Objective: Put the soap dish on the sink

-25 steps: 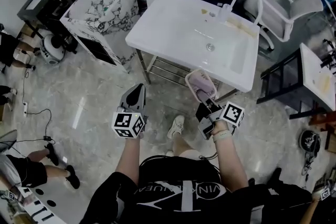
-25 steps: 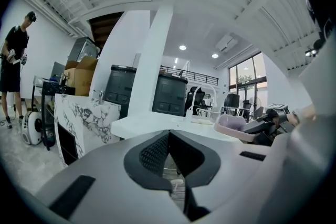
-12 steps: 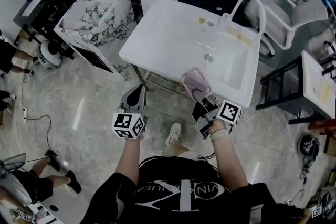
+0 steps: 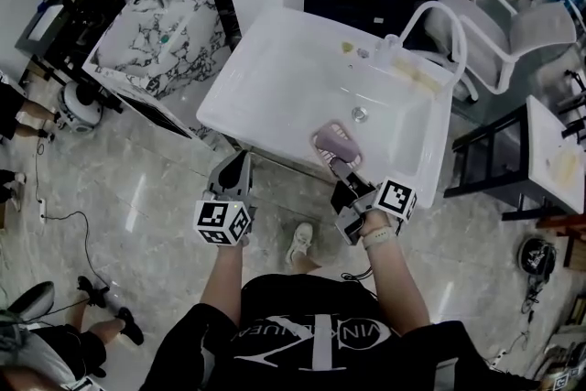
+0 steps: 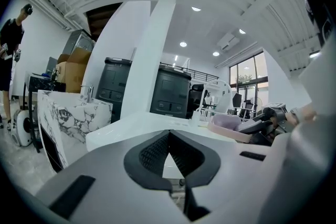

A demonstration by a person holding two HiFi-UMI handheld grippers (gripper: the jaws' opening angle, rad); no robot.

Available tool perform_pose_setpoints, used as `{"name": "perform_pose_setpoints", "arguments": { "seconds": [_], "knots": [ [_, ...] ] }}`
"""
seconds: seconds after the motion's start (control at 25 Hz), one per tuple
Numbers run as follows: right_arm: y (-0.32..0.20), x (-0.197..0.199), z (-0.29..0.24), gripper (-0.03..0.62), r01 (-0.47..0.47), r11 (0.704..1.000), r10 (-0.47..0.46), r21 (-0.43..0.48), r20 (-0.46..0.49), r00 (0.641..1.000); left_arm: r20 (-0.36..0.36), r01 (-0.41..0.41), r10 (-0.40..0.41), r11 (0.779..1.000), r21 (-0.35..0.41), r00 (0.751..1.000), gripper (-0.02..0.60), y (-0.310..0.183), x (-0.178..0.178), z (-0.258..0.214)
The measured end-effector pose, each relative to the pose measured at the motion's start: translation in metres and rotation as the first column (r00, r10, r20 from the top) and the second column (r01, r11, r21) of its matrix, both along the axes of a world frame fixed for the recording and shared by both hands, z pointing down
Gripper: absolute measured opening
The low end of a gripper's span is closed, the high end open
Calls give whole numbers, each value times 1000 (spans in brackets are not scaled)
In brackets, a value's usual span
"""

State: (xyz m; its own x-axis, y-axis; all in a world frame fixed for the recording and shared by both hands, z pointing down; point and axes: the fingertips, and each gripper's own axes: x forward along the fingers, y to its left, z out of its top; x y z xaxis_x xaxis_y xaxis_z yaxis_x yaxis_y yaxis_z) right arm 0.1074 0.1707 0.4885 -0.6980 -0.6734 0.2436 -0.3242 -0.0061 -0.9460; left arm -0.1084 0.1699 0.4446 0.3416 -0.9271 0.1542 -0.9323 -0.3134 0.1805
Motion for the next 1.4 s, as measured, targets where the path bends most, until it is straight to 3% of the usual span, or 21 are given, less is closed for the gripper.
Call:
{"name": "perform_pose_setpoints", "arguments": {
  "seconds": [0.72,1.4],
  "knots": [
    [-63,6,9,48,0,1000,1,-21,14,1000,20,-32,32,999,6,999,15,-74,17,1],
    [-92,-2,9,48,12,1000,-11,-29,31,999,12,-51,50,998,33,999,15,-110,23,-12]
  ]
}}
